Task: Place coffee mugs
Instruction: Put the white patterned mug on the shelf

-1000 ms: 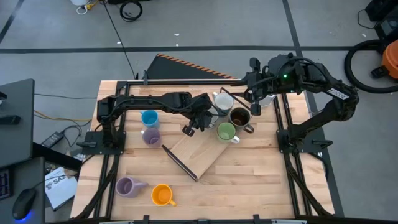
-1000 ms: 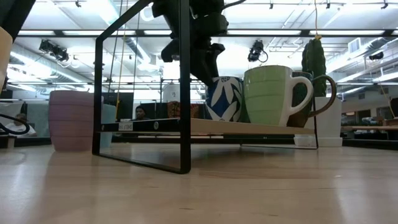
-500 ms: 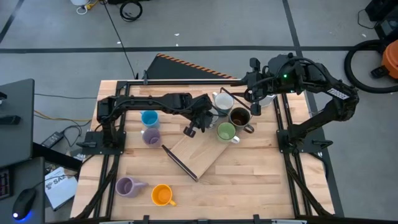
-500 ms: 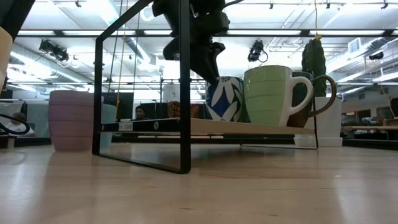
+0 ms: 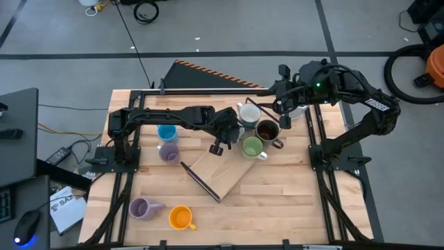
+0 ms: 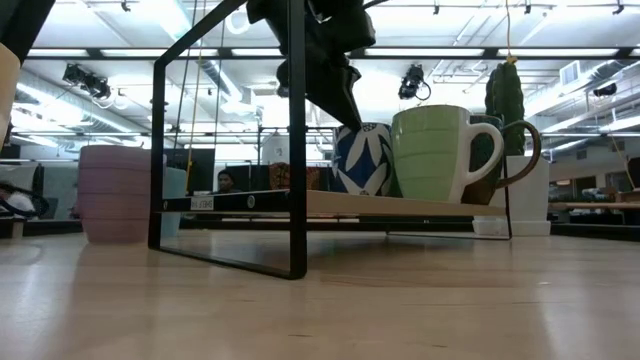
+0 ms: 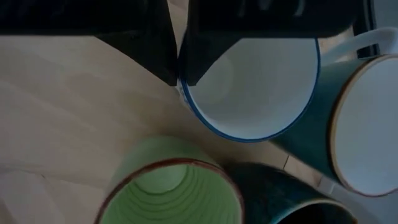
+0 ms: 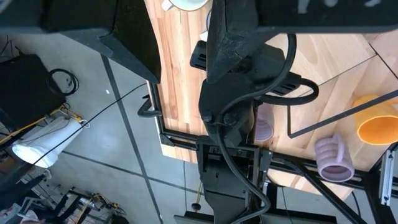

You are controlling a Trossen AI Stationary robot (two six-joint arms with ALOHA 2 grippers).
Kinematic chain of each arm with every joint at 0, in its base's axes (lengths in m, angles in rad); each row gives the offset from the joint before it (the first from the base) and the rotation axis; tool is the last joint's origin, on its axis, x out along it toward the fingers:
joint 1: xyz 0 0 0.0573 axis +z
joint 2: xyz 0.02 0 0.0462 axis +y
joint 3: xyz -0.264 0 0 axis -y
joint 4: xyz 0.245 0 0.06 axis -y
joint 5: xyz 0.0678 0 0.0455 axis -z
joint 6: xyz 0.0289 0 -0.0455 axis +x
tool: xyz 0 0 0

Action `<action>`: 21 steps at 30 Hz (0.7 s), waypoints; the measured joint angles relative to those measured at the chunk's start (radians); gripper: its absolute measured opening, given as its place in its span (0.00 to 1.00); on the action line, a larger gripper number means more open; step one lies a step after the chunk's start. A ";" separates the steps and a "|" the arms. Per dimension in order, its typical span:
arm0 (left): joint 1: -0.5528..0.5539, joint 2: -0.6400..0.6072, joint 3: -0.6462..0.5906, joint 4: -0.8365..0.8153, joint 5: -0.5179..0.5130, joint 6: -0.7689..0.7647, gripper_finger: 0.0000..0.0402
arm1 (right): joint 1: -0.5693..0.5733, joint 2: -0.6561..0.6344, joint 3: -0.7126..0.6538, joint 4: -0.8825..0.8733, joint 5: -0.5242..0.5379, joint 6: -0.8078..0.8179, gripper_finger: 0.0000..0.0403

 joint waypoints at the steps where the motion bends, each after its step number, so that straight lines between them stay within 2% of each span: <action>1: 0.000 0.000 0.000 0.005 -0.002 -0.016 0.07 | 0.000 0.000 0.000 0.000 0.000 0.000 0.33; 21: 0.003 0.000 0.000 0.053 -0.006 -0.018 0.08 | 0.002 0.000 0.000 0.002 0.000 -0.004 0.33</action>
